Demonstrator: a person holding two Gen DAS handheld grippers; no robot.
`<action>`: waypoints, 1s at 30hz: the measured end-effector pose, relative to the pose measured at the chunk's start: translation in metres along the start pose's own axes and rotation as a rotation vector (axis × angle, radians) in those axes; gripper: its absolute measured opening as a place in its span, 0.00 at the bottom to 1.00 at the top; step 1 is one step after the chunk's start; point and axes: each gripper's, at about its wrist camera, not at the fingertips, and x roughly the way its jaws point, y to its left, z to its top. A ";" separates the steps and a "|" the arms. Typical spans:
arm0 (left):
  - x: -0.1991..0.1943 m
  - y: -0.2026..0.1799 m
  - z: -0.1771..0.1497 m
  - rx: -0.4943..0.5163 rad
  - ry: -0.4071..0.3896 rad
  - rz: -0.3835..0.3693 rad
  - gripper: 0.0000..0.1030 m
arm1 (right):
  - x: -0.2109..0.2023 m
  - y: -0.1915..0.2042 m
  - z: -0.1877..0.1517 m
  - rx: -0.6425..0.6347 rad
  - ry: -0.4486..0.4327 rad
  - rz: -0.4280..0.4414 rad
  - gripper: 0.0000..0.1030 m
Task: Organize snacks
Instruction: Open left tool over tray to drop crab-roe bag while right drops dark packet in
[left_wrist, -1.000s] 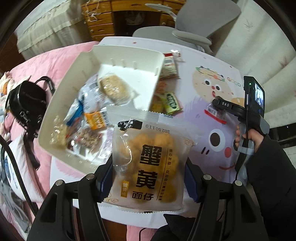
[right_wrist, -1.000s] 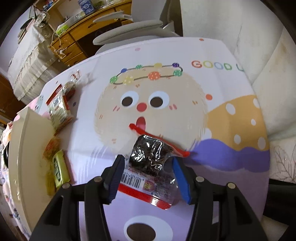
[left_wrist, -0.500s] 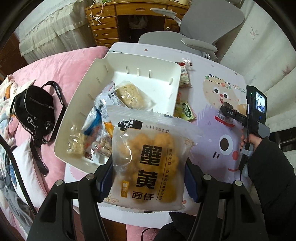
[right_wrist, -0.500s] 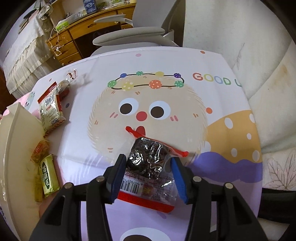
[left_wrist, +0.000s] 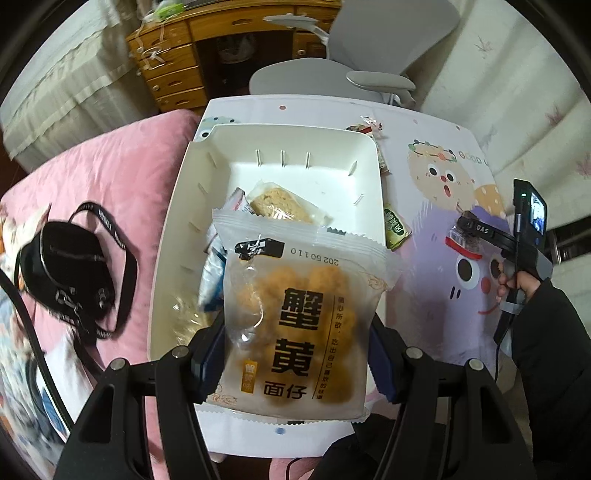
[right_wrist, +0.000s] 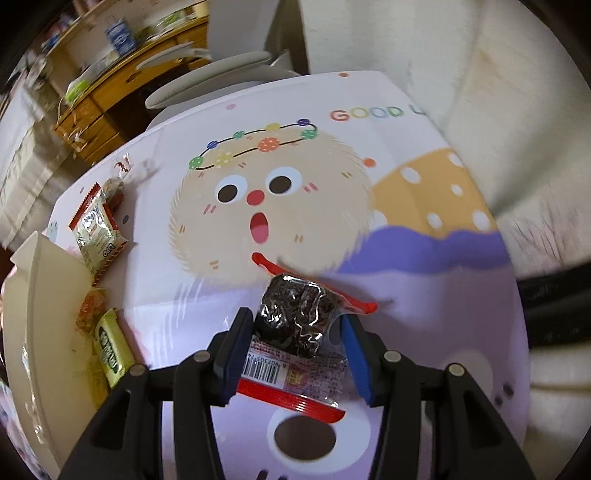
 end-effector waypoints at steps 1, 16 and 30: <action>0.000 0.004 0.001 0.017 0.001 -0.002 0.62 | -0.005 0.000 -0.004 0.016 -0.005 0.003 0.47; -0.006 0.047 0.002 0.196 -0.020 -0.040 0.63 | -0.098 0.050 -0.071 0.115 -0.168 0.118 0.48; 0.007 0.062 -0.010 0.229 -0.018 -0.062 0.63 | -0.140 0.126 -0.130 -0.032 -0.235 0.294 0.48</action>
